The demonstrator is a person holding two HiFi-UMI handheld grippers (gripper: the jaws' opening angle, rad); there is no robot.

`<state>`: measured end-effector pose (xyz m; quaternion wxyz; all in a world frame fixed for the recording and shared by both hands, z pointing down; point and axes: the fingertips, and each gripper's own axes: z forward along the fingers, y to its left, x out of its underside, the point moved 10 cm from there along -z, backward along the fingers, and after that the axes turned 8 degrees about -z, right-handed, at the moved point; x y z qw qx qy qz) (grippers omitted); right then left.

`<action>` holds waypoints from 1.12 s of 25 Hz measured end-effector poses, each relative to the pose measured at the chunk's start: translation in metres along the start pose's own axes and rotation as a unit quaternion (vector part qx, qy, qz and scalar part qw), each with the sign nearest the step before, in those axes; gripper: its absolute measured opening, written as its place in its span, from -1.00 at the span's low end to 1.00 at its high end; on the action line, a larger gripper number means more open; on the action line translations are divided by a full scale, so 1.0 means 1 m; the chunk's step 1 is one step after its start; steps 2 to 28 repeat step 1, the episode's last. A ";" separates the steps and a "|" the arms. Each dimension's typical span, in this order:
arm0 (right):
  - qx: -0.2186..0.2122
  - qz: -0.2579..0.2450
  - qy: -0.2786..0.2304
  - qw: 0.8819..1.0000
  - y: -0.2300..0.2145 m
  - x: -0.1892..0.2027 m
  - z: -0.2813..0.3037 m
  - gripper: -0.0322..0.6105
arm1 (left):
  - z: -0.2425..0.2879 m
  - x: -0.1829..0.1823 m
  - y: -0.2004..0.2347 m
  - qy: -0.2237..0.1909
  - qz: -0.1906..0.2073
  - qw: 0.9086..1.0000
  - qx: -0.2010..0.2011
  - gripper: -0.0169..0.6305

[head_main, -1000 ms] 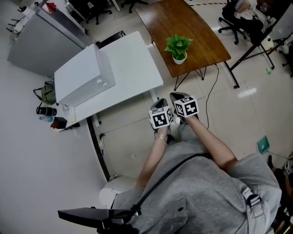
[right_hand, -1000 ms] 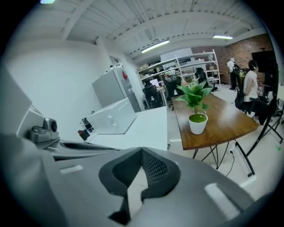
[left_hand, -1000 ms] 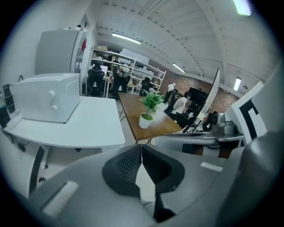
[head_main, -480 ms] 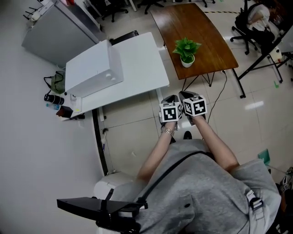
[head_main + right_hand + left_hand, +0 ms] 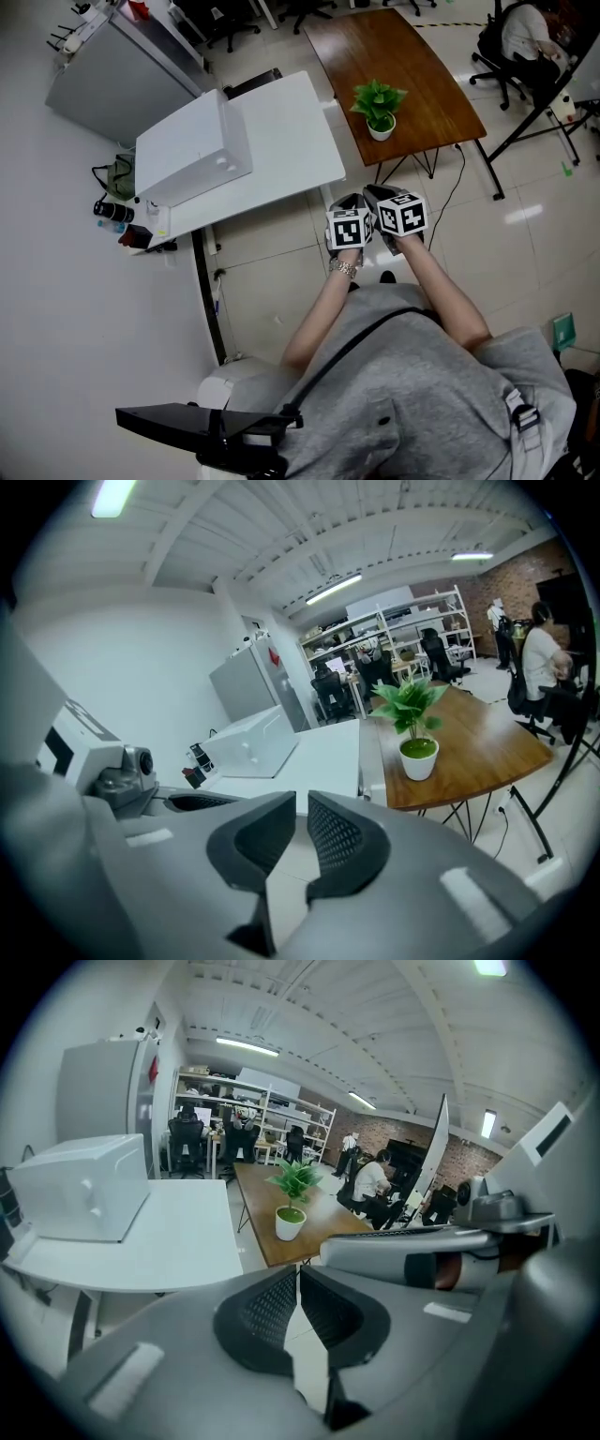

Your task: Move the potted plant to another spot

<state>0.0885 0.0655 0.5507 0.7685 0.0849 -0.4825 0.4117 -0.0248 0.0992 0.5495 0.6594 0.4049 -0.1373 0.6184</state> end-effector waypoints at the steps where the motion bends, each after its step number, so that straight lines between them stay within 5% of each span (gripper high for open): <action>1: -0.005 0.002 -0.002 1.000 0.001 0.000 0.000 -0.83 | 0.000 0.000 0.001 -0.002 -0.001 1.000 -0.001 -0.89; 28: -0.005 0.002 -0.002 1.000 0.001 0.000 0.000 -0.83 | 0.000 0.000 0.001 -0.002 -0.001 1.000 -0.001 -0.89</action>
